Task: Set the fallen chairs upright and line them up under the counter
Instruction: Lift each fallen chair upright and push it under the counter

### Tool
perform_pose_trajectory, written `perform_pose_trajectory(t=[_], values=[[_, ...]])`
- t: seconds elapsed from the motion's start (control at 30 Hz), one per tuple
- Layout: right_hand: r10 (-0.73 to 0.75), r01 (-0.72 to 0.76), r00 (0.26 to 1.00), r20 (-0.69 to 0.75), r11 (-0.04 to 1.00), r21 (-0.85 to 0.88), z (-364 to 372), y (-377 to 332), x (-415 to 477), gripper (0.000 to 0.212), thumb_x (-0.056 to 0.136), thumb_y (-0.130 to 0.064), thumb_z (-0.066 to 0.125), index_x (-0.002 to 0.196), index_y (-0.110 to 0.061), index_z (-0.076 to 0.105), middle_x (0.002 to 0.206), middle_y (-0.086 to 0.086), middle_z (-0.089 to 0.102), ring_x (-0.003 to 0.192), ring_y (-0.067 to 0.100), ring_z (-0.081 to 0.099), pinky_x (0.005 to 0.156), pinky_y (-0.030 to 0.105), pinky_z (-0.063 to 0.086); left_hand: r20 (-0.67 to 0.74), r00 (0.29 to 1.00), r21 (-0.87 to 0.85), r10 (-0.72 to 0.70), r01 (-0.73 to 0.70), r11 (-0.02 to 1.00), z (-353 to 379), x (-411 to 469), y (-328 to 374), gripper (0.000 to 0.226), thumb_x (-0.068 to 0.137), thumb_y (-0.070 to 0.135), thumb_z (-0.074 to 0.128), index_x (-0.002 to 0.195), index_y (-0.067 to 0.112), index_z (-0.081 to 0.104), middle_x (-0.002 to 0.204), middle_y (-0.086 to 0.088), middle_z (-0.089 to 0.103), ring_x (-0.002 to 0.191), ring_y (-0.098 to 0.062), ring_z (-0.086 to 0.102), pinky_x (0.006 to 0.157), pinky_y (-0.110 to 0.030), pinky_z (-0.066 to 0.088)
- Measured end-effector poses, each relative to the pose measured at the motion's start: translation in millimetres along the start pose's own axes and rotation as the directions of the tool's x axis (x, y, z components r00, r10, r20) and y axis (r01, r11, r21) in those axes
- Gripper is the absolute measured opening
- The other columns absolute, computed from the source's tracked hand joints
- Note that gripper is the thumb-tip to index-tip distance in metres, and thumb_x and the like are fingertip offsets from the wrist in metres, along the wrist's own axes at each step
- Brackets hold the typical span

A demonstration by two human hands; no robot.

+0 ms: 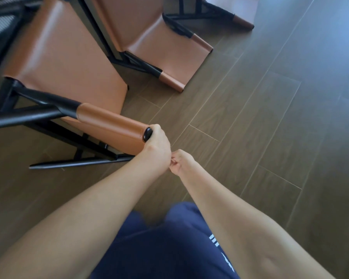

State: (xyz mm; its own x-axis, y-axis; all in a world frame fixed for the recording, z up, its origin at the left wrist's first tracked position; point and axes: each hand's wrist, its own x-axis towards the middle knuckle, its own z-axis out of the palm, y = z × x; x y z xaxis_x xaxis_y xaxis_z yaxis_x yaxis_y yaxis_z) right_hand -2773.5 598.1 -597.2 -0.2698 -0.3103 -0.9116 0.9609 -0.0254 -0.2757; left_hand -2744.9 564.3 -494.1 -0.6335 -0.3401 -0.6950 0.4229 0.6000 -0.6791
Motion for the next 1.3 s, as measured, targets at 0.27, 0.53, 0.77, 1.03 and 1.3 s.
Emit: perform_pose_trajectory(t=[0.27,0.53,0.77,1.03,1.3], values=[[0.074,-0.074,0.997,0.019,0.997,-0.018,54,-1,-89,0.033,0.094,0.02,0.033,0.124,0.021,0.047,0.118,0.03,0.058,0.11,0.043,0.061,0.029,0.03,0.046,-0.059,0.991,-0.303,-0.117,0.094,0.948,23,-88,-76,0.023,0.092,0.019,0.048,0.11,0.022,0.061,0.116,0.003,0.064,0.109,-0.02,0.06,0.079,-0.033,0.038],[0.096,-0.091,0.992,-0.079,0.994,0.064,130,-6,-203,0.04,0.088,0.023,0.029,0.126,0.018,0.043,0.091,0.027,0.058,0.107,0.052,0.06,0.093,0.051,0.053,-0.098,0.98,-0.53,-0.171,0.094,0.843,65,-195,-169,0.021,0.093,0.009,0.046,0.098,0.023,0.06,0.109,0.001,0.067,0.103,-0.021,0.065,0.071,-0.031,0.035],[0.017,-0.019,0.998,0.055,0.999,0.032,206,-7,-300,0.03,0.101,0.008,0.027,0.128,0.0,0.039,0.1,0.018,0.055,0.088,0.029,0.06,0.062,0.026,0.059,-0.109,0.966,-0.644,-0.233,0.11,0.757,122,-272,-262,0.026,0.093,0.009,0.046,0.107,0.021,0.064,0.111,0.001,0.069,0.105,-0.023,0.066,0.078,-0.03,0.042],[0.129,-0.13,0.992,-0.012,0.984,-0.123,295,-15,-328,0.018,0.103,-0.01,0.044,0.09,-0.004,0.053,0.067,-0.001,0.063,0.072,0.014,0.064,0.068,0.013,0.049,-0.174,0.962,-0.69,-0.212,0.035,0.723,193,-297,-332,0.023,0.093,0.015,0.045,0.107,0.022,0.062,0.106,0.0,0.07,0.1,-0.024,0.066,0.067,-0.03,0.033],[0.303,-0.31,0.949,-0.086,0.948,-0.072,345,1,-349,0.009,0.093,0.008,0.052,0.097,0.012,0.059,0.108,0.02,0.063,0.1,0.035,0.066,0.034,0.029,0.051,-0.175,0.977,-0.722,-0.118,-0.046,0.69,243,-313,-364,0.02,0.088,0.004,0.045,0.102,0.013,0.056,0.098,-0.006,0.069,0.089,-0.029,0.067,0.065,-0.033,0.034]])
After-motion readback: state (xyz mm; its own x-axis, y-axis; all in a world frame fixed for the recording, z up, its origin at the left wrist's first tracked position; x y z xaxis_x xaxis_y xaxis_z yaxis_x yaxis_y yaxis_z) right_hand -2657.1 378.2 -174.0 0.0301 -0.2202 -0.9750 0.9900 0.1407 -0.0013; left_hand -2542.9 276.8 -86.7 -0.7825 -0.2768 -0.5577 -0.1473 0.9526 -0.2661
